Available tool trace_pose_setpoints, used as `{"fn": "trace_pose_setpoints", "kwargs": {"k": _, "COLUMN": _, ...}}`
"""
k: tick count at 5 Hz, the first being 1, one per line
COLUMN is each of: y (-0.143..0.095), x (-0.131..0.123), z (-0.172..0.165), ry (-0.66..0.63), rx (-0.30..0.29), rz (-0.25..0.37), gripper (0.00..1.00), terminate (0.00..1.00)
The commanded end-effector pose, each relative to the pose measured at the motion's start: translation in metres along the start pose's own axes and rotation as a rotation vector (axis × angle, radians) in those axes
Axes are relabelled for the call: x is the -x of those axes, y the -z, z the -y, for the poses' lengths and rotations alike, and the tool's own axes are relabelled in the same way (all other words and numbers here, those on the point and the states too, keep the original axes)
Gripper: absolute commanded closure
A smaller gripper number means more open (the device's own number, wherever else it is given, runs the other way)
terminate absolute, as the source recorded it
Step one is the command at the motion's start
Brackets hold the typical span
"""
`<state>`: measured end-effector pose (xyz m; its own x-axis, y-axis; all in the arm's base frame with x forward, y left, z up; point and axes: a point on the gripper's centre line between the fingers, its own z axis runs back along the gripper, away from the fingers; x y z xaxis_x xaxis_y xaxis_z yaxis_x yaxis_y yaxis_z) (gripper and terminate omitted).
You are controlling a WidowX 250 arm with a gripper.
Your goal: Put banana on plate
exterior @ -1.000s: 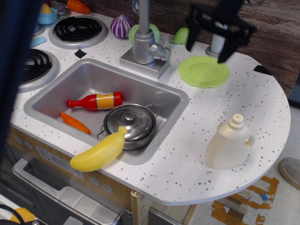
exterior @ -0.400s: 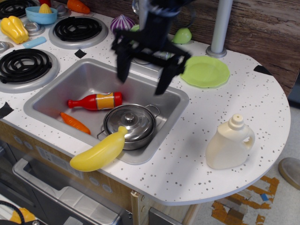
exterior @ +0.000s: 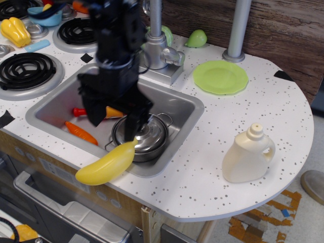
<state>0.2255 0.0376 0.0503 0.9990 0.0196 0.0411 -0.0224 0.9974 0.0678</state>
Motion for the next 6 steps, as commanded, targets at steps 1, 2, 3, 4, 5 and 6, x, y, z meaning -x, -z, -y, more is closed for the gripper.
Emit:
{"fn": "trace_pose_setpoints", "kwargs": {"k": 1, "y": 0.020, "x": 0.009, "z": 0.004, "ry": 0.063, "rx": 0.030, "rz": 0.103, "gripper": 0.00, "terminate": 0.00}}
{"fn": "trace_pose_setpoints", "kwargs": {"k": 2, "y": 0.033, "x": 0.014, "z": 0.006, "ry": 0.071, "rx": 0.040, "rz": 0.128, "gripper": 0.00, "terminate": 0.00}}
{"fn": "trace_pose_setpoints", "kwargs": {"k": 3, "y": 0.043, "x": 0.014, "z": 0.002, "ry": 0.071, "rx": 0.070, "rz": 0.132, "gripper": 0.00, "terminate": 0.00}}
{"fn": "trace_pose_setpoints", "kwargs": {"k": 4, "y": 0.041, "x": 0.014, "z": 0.008, "ry": 0.034, "rx": 0.059, "rz": 0.126, "gripper": 1.00, "terminate": 0.00}}
{"fn": "trace_pose_setpoints", "kwargs": {"k": 5, "y": 0.033, "x": 0.013, "z": 0.012, "ry": 0.009, "rx": 0.064, "rz": 0.106, "gripper": 1.00, "terminate": 0.00}}
{"fn": "trace_pose_setpoints", "kwargs": {"k": 6, "y": 0.003, "x": 0.002, "z": 0.016, "ry": -0.021, "rx": 0.033, "rz": 0.081, "gripper": 1.00, "terminate": 0.00}}
